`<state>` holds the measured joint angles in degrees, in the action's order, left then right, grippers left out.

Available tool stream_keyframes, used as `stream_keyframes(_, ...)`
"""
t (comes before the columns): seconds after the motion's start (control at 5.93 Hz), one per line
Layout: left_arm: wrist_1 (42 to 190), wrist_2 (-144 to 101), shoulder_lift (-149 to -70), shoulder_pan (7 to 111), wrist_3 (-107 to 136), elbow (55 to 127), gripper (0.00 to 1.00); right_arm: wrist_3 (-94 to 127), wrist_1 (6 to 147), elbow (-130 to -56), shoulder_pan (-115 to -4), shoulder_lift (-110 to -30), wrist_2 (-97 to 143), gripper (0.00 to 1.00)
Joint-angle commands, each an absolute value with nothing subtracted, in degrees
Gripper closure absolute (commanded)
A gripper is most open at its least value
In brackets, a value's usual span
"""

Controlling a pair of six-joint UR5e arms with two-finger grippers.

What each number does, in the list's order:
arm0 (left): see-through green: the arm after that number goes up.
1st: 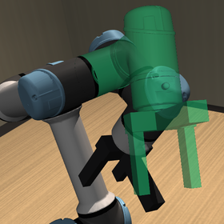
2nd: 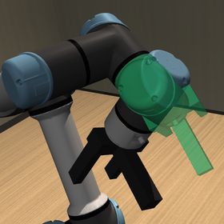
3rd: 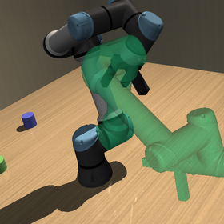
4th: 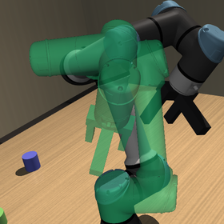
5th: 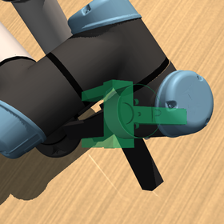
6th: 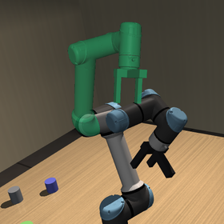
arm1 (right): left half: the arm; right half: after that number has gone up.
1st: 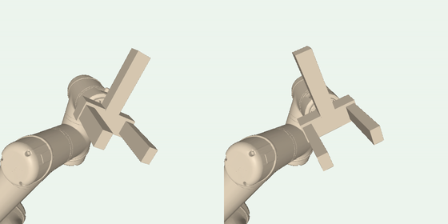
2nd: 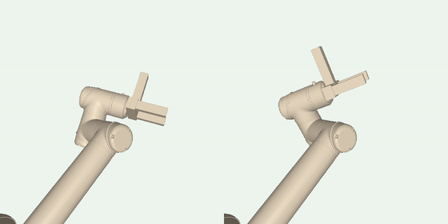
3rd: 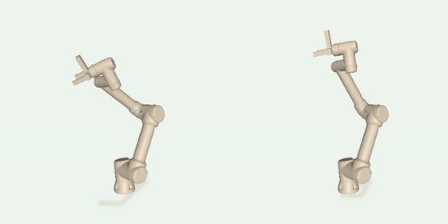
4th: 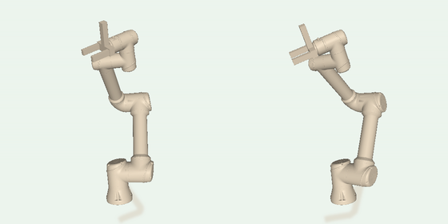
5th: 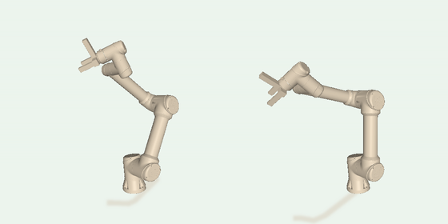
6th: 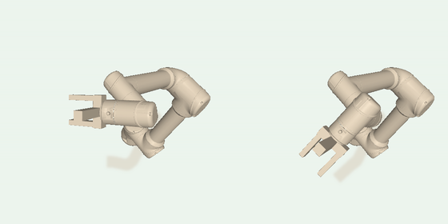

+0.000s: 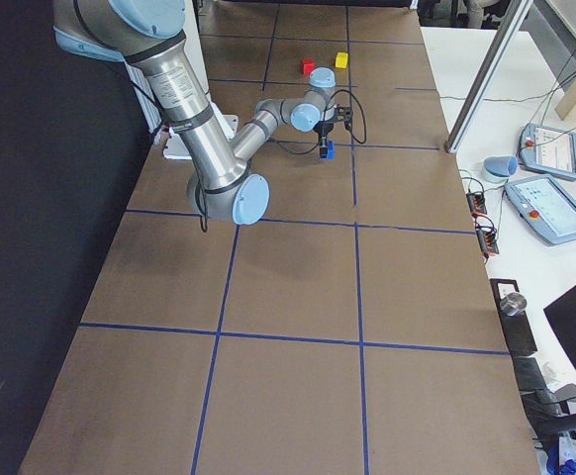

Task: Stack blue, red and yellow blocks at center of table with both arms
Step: 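Carry the blue cube with the right gripper to the table center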

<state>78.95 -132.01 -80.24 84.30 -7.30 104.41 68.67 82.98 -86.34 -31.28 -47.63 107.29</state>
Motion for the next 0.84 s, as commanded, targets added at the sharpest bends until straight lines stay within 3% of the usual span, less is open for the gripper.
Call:
stream_keyframes(0.0, 78.93, -132.01, -80.24, 84.29, -7.29, 104.41, 0.00, 73.47, 83.41, -79.29, -27.43, -40.35, 104.85, 0.82)
stream_keyframes(0.17, 78.93, -132.01, -80.24, 84.29, -7.29, 104.41, 0.00, 74.00, 83.41, -78.49, -27.25, -40.25, 104.85, 0.72)
stream_keyframes(0.34, 78.93, -132.01, -80.24, 84.29, -7.29, 104.41, 0.00, 75.48, 83.41, -77.79, -26.81, -40.43, 104.24, 0.40)
stream_keyframes(0.51, 78.93, -132.01, -80.24, 84.29, -7.29, 104.41, 0.00, 75.32, 83.41, -77.70, -26.11, -40.34, 101.02, 0.00)
stream_keyframes(0.67, 78.93, -132.01, -80.24, 84.29, -7.29, 104.41, 0.00, 74.80, 83.41, -78.13, -26.10, -40.25, 101.07, 0.00)
